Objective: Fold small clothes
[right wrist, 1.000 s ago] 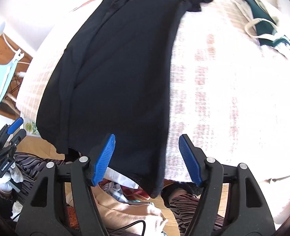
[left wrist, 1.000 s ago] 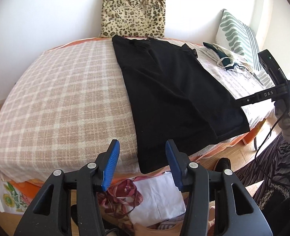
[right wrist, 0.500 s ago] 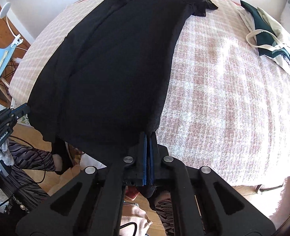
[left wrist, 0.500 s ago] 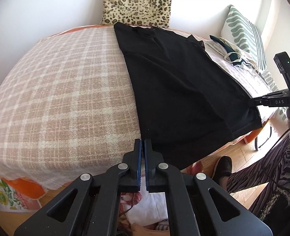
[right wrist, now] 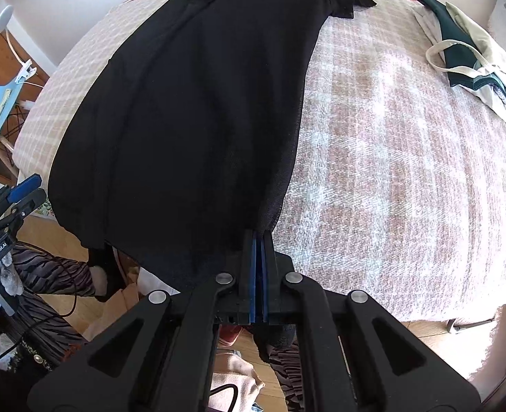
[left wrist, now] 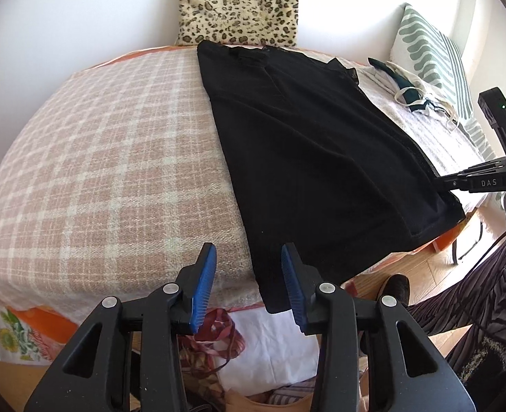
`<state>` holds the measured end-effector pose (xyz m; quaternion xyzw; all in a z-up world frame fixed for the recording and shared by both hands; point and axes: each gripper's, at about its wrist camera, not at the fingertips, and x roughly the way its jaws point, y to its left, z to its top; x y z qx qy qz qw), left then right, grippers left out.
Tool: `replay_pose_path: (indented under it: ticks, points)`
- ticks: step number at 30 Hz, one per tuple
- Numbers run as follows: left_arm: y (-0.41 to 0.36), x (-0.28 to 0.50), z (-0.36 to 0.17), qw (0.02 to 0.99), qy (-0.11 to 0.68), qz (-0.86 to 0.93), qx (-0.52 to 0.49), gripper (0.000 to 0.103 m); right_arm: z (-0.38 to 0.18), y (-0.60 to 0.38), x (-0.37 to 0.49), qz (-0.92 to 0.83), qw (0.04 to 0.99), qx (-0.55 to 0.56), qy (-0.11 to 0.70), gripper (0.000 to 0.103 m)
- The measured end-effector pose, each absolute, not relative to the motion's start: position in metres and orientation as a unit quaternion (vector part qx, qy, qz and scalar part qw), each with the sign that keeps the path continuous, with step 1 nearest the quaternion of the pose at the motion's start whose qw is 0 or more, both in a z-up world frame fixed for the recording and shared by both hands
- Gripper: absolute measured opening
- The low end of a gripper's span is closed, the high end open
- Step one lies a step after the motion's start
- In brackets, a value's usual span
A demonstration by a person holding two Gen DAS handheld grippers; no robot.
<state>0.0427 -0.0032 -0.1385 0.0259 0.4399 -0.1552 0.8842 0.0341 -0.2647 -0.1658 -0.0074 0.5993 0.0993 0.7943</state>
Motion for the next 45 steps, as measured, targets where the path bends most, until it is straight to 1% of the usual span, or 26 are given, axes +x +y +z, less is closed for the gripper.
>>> replay_pose_path:
  ticks: [1, 3, 4, 11, 15, 16, 17, 18, 19, 20, 21, 22, 23, 24, 26, 28, 30, 31, 33, 35, 37, 42, 45]
  points:
    - [-0.007, 0.043, -0.142, 0.885, 0.438, -0.152, 0.038, 0.037, -0.166, -0.267, 0.034, 0.100, 0.795, -0.008, 0.599, 0.003]
    - [-0.013, 0.040, -0.143, 0.892, 0.412, -0.173, 0.061, 0.017, -0.166, -0.267, 0.033, 0.100, 0.796, -0.009, 0.597, 0.003]
    - [-0.014, 0.040, -0.143, 0.892, 0.407, -0.186, 0.064, 0.004, -0.167, -0.266, 0.032, 0.099, 0.796, -0.008, 0.597, 0.003]
    - [0.014, 0.035, -0.137, 0.893, 0.414, -0.144, 0.097, 0.002, -0.168, -0.273, 0.031, 0.095, 0.798, 0.000, 0.595, 0.003]
    - [0.017, 0.027, -0.113, 0.906, 0.388, -0.146, 0.085, 0.002, -0.161, -0.280, 0.032, 0.119, 0.797, 0.036, 0.591, 0.003]
    - [0.011, 0.025, -0.104, 0.910, 0.375, -0.157, 0.083, 0.004, -0.156, -0.283, 0.033, 0.127, 0.798, 0.050, 0.587, 0.003]
    - [0.003, 0.024, -0.097, 0.911, 0.366, -0.169, 0.083, 0.011, -0.151, -0.287, 0.034, 0.134, 0.798, 0.062, 0.585, 0.005]
    - [-0.007, 0.023, -0.091, 0.911, 0.359, -0.187, 0.083, 0.015, -0.145, -0.291, 0.034, 0.138, 0.799, 0.072, 0.581, 0.008]
    - [-0.018, 0.022, -0.085, 0.910, 0.351, -0.207, 0.079, 0.023, -0.139, -0.296, 0.035, 0.142, 0.804, 0.079, 0.573, 0.010]
    - [-0.029, 0.022, -0.081, 0.909, 0.345, -0.221, 0.077, 0.025, -0.131, -0.301, 0.036, 0.142, 0.810, 0.082, 0.562, 0.018]
    - [-0.042, 0.021, -0.077, 0.907, 0.339, -0.239, 0.076, 0.025, -0.122, -0.307, 0.037, 0.142, 0.818, 0.084, 0.551, 0.030]
    - [-0.053, 0.020, -0.076, 0.904, 0.334, -0.258, 0.073, 0.025, -0.114, -0.314, 0.037, 0.140, 0.827, 0.086, 0.538, 0.037]
    - [-0.066, 0.021, -0.075, 0.900, 0.333, -0.272, 0.072, 0.027, -0.105, -0.321, 0.038, 0.139, 0.835, 0.088, 0.525, 0.048]
    - [-0.078, 0.021, -0.076, 0.895, 0.333, -0.286, 0.072, 0.029, -0.096, -0.327, 0.041, 0.140, 0.842, 0.091, 0.513, 0.052]
    - [-0.103, 0.022, -0.080, 0.884, 0.335, -0.317, 0.072, 0.036, -0.083, -0.339, 0.046, 0.140, 0.852, 0.091, 0.496, 0.053]
    - [-0.127, 0.020, -0.085, 0.874, 0.336, -0.343, 0.077, 0.036, -0.072, -0.355, 0.056, 0.139, 0.859, 0.095, 0.483, 0.056]
    - [-0.152, 0.017, -0.091, 0.863, 0.334, -0.366, 0.096, 0.042, -0.065, -0.372, 0.068, 0.140, 0.862, 0.105, 0.475, 0.060]
    - [-0.165, 0.015, -0.094, 0.859, 0.332, -0.374, 0.109, 0.048, -0.063, -0.379, 0.074, 0.140, 0.863, 0.113, 0.472, 0.061]
    - [-0.187, 0.012, -0.100, 0.850, 0.332, -0.389, 0.128, 0.051, -0.061, -0.394, 0.088, 0.138, 0.864, 0.124, 0.467, 0.061]
    - [-0.209, 0.008, -0.109, 0.842, 0.334, -0.394, 0.156, 0.065, -0.059, -0.406, 0.102, 0.132, 0.867, 0.126, 0.463, 0.062]
    - [-0.228, 0.001, -0.117, 0.840, 0.324, -0.389, 0.194, 0.066, -0.058, -0.416, 0.118, 0.127, 0.870, 0.126, 0.460, 0.062]
    - [-0.255, -0.007, -0.141, 0.836, 0.300, -0.368, 0.275, 0.066, -0.064, -0.426, 0.159, 0.130, 0.865, 0.136, 0.466, 0.062]
    - [-0.264, -0.005, -0.153, 0.834, 0.301, -0.355, 0.296, 0.066, -0.071, -0.423, 0.183, 0.137, 0.861, 0.134, 0.471, 0.062]
